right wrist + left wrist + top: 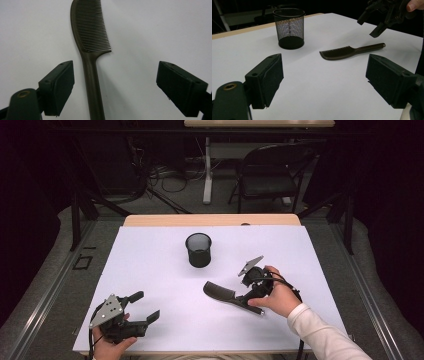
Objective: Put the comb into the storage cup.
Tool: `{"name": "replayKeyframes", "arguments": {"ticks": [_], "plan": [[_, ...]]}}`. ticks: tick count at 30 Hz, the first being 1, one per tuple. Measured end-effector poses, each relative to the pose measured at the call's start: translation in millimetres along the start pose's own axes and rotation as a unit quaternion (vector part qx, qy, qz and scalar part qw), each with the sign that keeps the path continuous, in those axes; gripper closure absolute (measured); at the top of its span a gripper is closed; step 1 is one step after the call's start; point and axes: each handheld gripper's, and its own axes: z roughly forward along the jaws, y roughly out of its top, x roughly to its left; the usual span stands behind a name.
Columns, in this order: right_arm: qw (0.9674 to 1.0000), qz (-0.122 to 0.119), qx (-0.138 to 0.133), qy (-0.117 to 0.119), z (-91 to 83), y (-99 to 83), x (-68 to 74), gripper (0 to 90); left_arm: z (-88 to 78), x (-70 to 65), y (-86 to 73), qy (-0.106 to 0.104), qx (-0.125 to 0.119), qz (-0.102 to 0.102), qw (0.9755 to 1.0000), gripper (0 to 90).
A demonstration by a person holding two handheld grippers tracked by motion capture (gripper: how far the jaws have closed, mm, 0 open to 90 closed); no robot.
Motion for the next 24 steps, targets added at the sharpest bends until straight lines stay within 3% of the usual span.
{"name": "replayKeyframes", "arguments": {"ticks": [9, 16, 24], "plan": [[0.9996, -0.006, 0.024, 0.010, 6.2, 3.2, 1.7, 23.4, 0.1, -0.1, 0.0, -0.001, 0.001, 0.001, 1.0000, 14.8], [0.9983, -0.025, 0.046, 0.023, 14.1, 5.6, 5.5, 33.2, 0.4, -0.2, -0.2, -0.001, 0.002, 0.001, 1.0000, 14.8], [0.9966, -0.039, 0.068, 0.024, 21.4, 8.8, 10.5, 36.5, 0.3, -0.2, -0.1, -0.001, 0.001, 0.001, 1.0000, 14.8]]}}
